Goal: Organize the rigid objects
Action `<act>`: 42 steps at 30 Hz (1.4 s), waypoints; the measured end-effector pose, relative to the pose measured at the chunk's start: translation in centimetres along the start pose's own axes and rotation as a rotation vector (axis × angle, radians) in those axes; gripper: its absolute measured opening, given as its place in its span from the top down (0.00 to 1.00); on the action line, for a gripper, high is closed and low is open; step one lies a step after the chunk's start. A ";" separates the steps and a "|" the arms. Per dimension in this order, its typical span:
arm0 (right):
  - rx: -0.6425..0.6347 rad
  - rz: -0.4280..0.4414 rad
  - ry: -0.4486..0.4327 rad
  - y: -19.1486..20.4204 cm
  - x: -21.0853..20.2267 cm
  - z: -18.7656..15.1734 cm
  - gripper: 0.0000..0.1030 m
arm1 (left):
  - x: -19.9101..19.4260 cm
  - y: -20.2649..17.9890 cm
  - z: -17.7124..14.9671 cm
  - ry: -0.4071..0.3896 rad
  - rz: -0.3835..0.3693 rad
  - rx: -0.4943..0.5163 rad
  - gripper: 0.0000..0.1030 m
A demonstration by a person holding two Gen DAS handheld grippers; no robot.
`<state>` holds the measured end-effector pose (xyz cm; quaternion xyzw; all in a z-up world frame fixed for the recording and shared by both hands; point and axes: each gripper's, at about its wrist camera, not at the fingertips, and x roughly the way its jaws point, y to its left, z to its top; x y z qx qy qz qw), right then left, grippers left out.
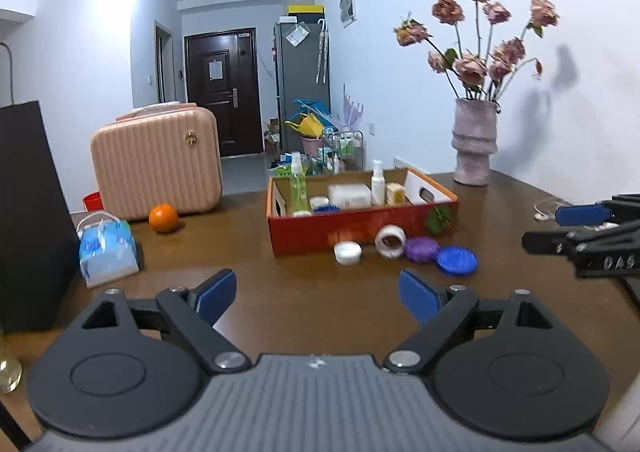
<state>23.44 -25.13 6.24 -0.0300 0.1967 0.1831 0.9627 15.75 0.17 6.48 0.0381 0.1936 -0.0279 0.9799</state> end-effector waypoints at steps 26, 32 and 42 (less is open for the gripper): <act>0.037 -0.041 0.103 0.1 3.0 -6.7 0.28 | 9.3 -1.4 -2.4 0.127 -0.032 -0.001 0.14; 0.005 0.012 0.129 -1.4 11.1 -2.9 0.33 | 20.5 -1.5 0.5 0.224 -0.147 0.039 0.17; 0.055 0.102 0.242 -3.5 24.0 0.3 0.48 | 32.5 -1.0 1.8 0.310 -0.233 0.063 0.39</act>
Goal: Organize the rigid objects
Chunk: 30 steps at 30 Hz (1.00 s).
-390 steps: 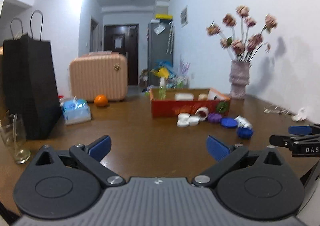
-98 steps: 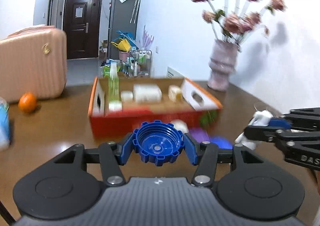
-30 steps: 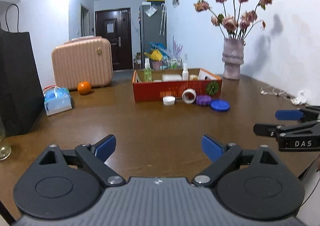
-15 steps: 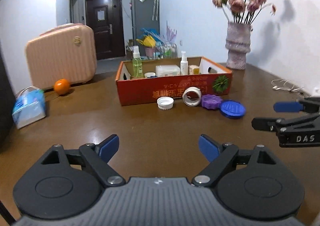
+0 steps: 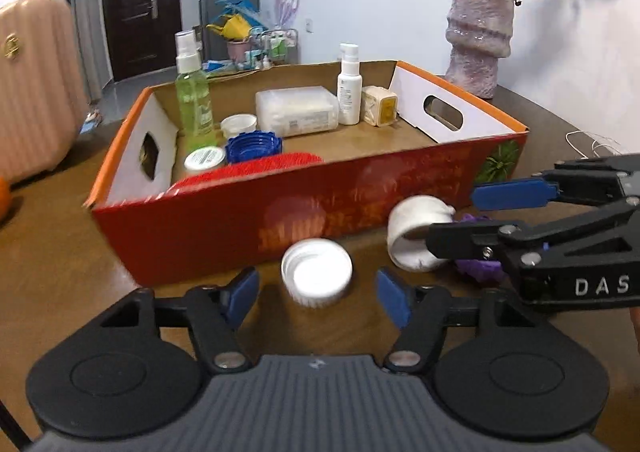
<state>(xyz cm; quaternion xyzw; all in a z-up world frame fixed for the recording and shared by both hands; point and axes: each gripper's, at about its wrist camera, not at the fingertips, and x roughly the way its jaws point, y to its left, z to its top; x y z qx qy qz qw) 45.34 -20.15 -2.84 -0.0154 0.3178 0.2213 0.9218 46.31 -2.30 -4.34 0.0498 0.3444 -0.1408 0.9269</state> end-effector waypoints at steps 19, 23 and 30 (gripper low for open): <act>0.293 0.438 0.138 2.2 -3.9 -5.7 0.78 | -16.1 -0.6 -12.2 -0.043 0.052 -0.089 0.61; 0.390 0.495 0.202 3.9 -5.8 -8.6 0.82 | -18.8 -1.9 -15.2 -0.047 0.062 -0.078 0.60; 0.212 0.202 0.105 5.7 -8.7 -8.9 0.63 | -18.4 -3.1 -16.1 -0.035 0.116 -0.045 0.50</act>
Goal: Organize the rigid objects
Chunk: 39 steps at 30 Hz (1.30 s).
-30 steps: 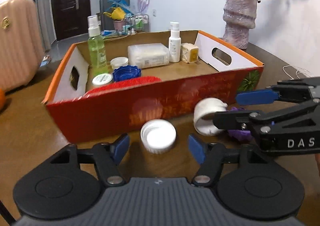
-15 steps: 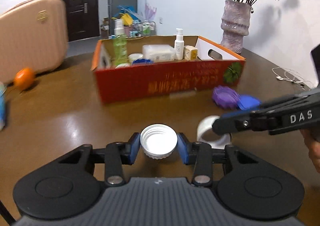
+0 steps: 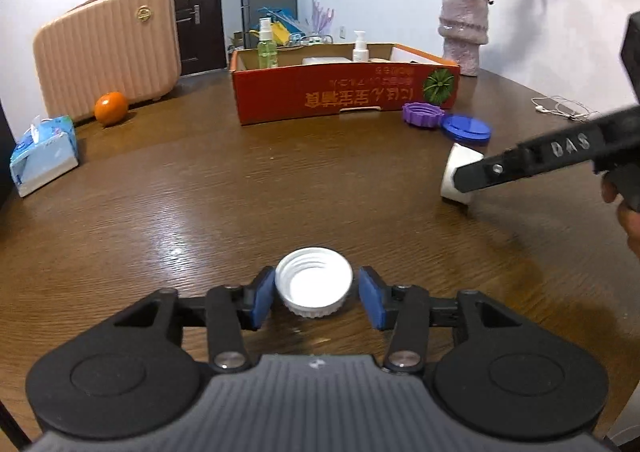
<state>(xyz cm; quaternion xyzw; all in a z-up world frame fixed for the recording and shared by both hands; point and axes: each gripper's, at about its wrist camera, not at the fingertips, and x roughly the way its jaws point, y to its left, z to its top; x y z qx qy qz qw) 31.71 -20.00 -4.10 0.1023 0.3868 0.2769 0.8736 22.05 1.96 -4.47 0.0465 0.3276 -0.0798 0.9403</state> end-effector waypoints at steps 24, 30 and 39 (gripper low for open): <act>-0.670 -0.171 0.151 5.1 -1.4 0.8 0.58 | 1.0 -0.4 1.1 -0.039 -0.008 -0.020 0.60; -0.712 -0.129 0.183 8.2 2.2 -1.0 0.55 | 1.2 0.2 0.5 -0.023 0.011 -0.038 0.61; -0.488 -0.092 0.000 5.6 0.7 -2.2 0.44 | 0.9 0.4 0.6 -0.021 -0.001 -0.022 0.48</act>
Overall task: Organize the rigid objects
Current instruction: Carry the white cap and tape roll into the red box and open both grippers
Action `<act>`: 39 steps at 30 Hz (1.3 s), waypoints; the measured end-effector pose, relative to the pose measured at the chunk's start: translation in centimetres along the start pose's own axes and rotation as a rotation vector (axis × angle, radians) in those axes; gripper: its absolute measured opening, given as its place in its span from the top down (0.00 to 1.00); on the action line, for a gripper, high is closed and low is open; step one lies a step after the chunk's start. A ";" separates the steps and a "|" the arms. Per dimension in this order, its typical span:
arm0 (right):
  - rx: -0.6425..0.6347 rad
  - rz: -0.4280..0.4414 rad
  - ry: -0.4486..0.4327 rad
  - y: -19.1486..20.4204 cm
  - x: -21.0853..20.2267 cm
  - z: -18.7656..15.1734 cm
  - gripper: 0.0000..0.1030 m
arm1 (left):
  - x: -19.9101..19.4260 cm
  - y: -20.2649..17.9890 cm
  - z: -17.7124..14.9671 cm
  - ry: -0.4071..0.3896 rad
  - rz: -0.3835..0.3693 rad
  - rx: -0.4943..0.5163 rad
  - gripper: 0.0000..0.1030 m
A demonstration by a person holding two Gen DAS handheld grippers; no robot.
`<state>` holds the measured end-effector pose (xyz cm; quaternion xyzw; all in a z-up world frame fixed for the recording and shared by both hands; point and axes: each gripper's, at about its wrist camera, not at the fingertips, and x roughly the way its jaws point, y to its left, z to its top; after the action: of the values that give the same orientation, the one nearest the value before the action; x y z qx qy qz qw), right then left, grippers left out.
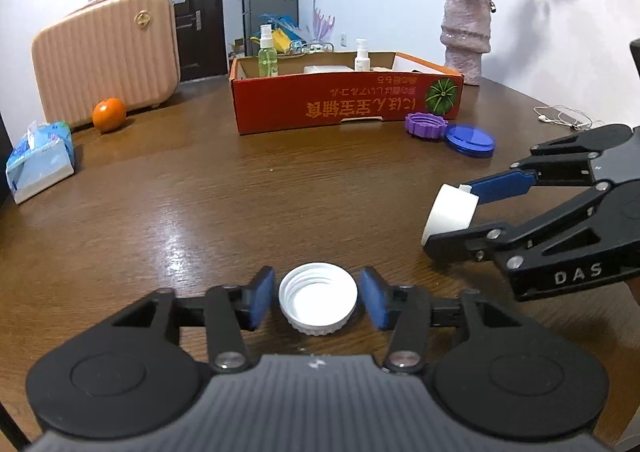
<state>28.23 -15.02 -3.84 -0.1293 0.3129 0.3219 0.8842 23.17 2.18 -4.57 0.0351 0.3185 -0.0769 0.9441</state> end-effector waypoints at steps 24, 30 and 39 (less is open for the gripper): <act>0.211 -0.061 -0.088 -4.0 -4.5 -1.7 0.59 | -0.6 -1.5 4.7 -0.070 -0.073 -0.033 0.61; 0.254 -0.095 -0.147 -9.0 -4.6 1.0 0.59 | 3.3 -1.0 11.8 -0.131 -0.104 -0.033 0.61; 0.427 -0.075 -0.097 -22.8 3.8 11.1 0.59 | 18.8 -0.7 24.9 0.002 -0.111 -0.080 0.61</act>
<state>50.58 -25.72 2.94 0.0651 0.3261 0.2209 0.9169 52.62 -3.65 3.78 -0.0204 0.3240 -0.1161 0.9387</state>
